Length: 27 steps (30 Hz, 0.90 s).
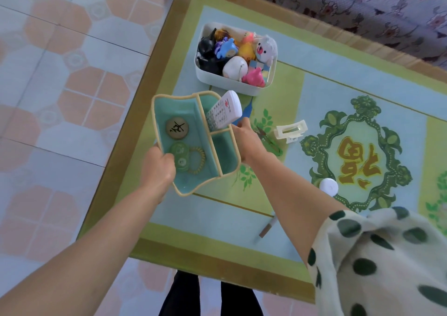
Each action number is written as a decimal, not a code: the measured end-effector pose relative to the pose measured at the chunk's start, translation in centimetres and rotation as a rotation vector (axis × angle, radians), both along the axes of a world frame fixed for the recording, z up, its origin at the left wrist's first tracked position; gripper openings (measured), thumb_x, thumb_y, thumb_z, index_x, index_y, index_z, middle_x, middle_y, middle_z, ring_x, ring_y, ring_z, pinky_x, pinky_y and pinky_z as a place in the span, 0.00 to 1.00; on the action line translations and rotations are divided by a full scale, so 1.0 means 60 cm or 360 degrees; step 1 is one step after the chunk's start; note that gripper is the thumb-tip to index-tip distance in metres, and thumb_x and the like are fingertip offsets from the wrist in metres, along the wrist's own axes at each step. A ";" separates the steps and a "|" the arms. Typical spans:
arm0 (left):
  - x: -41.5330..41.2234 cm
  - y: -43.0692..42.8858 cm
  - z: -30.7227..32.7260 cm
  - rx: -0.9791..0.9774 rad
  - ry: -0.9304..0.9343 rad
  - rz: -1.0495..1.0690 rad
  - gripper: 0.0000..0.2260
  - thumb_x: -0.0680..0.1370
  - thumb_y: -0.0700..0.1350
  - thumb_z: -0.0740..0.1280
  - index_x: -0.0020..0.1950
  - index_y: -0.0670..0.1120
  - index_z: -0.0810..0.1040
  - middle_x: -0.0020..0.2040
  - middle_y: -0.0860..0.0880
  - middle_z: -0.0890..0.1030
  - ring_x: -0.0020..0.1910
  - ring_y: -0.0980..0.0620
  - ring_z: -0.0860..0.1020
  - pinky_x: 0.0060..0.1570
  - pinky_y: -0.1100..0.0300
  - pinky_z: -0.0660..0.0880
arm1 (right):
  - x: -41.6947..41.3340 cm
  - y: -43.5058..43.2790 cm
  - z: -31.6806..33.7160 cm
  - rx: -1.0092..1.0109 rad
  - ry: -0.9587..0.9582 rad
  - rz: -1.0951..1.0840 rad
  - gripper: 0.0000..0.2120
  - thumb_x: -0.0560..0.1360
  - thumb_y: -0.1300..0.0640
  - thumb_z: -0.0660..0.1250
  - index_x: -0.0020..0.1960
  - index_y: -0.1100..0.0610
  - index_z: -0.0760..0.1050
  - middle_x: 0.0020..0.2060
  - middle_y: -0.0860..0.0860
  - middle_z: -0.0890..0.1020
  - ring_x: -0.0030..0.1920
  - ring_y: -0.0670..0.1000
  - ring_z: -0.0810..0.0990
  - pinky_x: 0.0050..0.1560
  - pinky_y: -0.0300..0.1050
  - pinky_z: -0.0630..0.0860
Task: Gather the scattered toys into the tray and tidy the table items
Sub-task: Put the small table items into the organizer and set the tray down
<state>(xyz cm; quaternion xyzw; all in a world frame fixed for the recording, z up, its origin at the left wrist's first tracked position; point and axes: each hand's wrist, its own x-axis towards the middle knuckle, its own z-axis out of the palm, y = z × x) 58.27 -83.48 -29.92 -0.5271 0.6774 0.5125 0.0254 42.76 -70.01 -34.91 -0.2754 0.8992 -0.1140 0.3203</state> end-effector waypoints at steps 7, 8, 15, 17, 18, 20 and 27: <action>0.007 -0.003 0.003 -0.0007 -0.0069 0.0073 0.08 0.75 0.34 0.57 0.45 0.44 0.74 0.35 0.52 0.74 0.34 0.52 0.72 0.29 0.60 0.64 | 0.006 0.012 0.040 -0.0171 0.0034 -0.0295 0.14 0.74 0.62 0.62 0.59 0.58 0.68 0.51 0.58 0.76 0.45 0.58 0.76 0.42 0.48 0.70; 0.006 -0.001 0.005 -0.0006 -0.0070 0.0091 0.08 0.75 0.34 0.57 0.45 0.44 0.73 0.35 0.52 0.74 0.33 0.54 0.71 0.28 0.60 0.63 | 0.007 0.017 0.057 -0.0223 0.0014 -0.0383 0.16 0.74 0.64 0.62 0.60 0.57 0.67 0.50 0.57 0.78 0.45 0.57 0.76 0.42 0.49 0.72; -0.001 0.005 0.021 0.0052 -0.0072 0.0127 0.08 0.76 0.35 0.57 0.49 0.43 0.73 0.37 0.50 0.74 0.33 0.54 0.70 0.28 0.60 0.63 | 0.057 0.072 0.214 -0.0708 0.0244 -0.0586 0.12 0.73 0.62 0.67 0.54 0.53 0.70 0.43 0.47 0.80 0.42 0.51 0.77 0.40 0.43 0.74; -0.005 0.006 0.027 0.0060 -0.0061 0.0126 0.08 0.75 0.35 0.57 0.49 0.43 0.73 0.37 0.49 0.74 0.33 0.54 0.70 0.29 0.60 0.64 | 0.083 0.076 0.254 -0.0843 0.0304 -0.0397 0.11 0.71 0.65 0.68 0.51 0.54 0.75 0.42 0.45 0.81 0.43 0.51 0.79 0.44 0.44 0.76; -0.007 0.007 0.030 0.0064 -0.0057 0.0132 0.08 0.75 0.35 0.57 0.48 0.43 0.73 0.37 0.49 0.73 0.33 0.54 0.70 0.29 0.60 0.64 | 0.095 0.073 0.268 -0.0895 0.0293 -0.0283 0.10 0.71 0.66 0.68 0.51 0.55 0.77 0.43 0.44 0.82 0.43 0.51 0.79 0.45 0.45 0.77; -0.011 0.010 0.035 0.0061 -0.0054 0.0126 0.07 0.75 0.35 0.57 0.47 0.43 0.72 0.38 0.49 0.74 0.34 0.52 0.71 0.30 0.58 0.64 | 0.114 0.059 0.281 -0.0931 0.0229 -0.0022 0.09 0.72 0.66 0.68 0.50 0.57 0.81 0.44 0.45 0.84 0.44 0.51 0.80 0.47 0.46 0.77; -0.015 0.026 0.049 0.0112 0.0036 0.0014 0.11 0.72 0.36 0.58 0.51 0.41 0.75 0.47 0.40 0.80 0.47 0.38 0.78 0.46 0.45 0.77 | 0.138 -0.014 0.238 -0.0288 0.0235 0.0487 0.07 0.77 0.58 0.63 0.45 0.63 0.74 0.39 0.59 0.80 0.41 0.61 0.76 0.35 0.51 0.71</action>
